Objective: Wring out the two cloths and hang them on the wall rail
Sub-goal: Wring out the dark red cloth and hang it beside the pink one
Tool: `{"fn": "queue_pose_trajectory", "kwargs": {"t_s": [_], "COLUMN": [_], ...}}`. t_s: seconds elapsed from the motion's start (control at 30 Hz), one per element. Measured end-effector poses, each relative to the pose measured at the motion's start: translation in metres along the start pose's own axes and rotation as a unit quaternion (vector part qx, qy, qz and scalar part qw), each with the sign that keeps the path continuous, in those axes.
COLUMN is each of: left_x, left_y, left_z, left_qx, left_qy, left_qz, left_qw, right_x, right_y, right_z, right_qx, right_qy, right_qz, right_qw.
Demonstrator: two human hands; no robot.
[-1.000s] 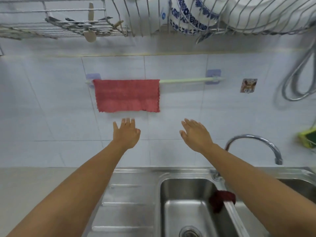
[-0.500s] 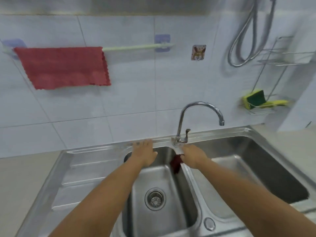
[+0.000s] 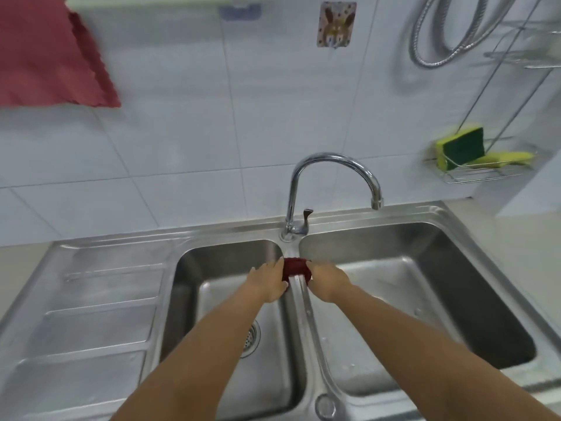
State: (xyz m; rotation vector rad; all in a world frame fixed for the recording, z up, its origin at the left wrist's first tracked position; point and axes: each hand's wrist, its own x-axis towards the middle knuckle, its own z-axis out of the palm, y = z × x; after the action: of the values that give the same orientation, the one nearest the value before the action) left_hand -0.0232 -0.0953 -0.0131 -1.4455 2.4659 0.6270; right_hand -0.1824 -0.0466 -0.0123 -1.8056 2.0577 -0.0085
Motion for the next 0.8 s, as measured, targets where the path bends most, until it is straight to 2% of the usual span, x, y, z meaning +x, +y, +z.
{"fn": "queue_pose_trajectory", "kwargs": {"t_s": [0.17,0.37,0.67,0.8], "left_x": [0.014,0.028,0.028,0.018], "left_y": [0.007,0.014,0.020,0.019], "left_z": [0.009,0.013,0.014,0.007], "left_qx": [-0.037,-0.116,-0.040,-0.065], "left_qy": [0.039,0.089,0.092,0.089], "left_qz": [0.009,-0.010,-0.035,-0.022], "left_qw": [0.999,0.989,0.994,0.994], "right_x": [0.018,0.028,0.021,0.014], "right_y": [0.012,0.017,0.021,0.023], "right_z": [0.008,0.014,0.029,0.029], "right_qx": [0.052,0.134,0.183,0.182], "right_qy": [-0.006,0.027,0.061,0.052], "right_qz": [-0.018,-0.017,-0.002,0.000], "right_qw": [0.998,0.990,0.981,0.982]}}
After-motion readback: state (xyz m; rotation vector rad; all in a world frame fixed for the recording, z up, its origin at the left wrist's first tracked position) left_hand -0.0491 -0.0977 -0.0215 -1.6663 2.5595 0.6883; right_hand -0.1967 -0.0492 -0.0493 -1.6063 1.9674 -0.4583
